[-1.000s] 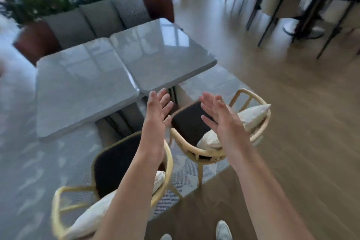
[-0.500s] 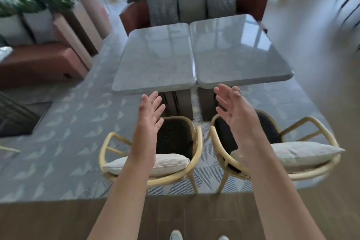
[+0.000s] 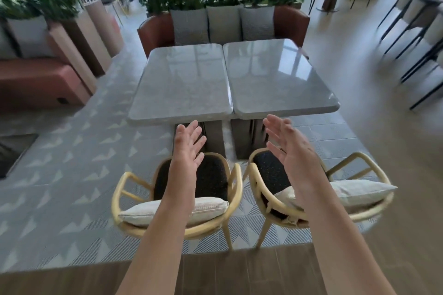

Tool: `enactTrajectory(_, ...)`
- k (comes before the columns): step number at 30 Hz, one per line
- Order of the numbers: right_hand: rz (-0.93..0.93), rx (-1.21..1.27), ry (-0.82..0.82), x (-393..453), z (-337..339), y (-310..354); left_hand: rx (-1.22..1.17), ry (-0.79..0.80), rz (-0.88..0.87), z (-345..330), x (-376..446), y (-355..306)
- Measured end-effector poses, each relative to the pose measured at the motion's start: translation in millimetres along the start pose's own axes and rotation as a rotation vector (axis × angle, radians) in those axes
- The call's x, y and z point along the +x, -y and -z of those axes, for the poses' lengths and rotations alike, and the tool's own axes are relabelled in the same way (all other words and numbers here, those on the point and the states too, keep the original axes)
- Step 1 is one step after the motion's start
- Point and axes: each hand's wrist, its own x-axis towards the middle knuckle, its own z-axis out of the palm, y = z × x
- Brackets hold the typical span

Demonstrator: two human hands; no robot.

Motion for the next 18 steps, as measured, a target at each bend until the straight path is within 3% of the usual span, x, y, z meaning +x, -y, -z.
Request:
enactTrajectory(4, 0.012, 0.014, 0.009, -5.4, -13.5, 3.7, -0.020, 0.040, -0.003, 5.1, 3.4, -2.0)
enactTrajectory(9, -0.049, 0.025, 0.053, -7.1, -36.6, -16.9, -0.072, 0.005, 0.127, 23.3, 9.3, 16.7)
enactTrajectory(18, -0.391, 0.109, 0.187, 1.8, -103.5, -99.2, -0.228, -0.388, 0.310, 109.7, -20.9, 51.2)
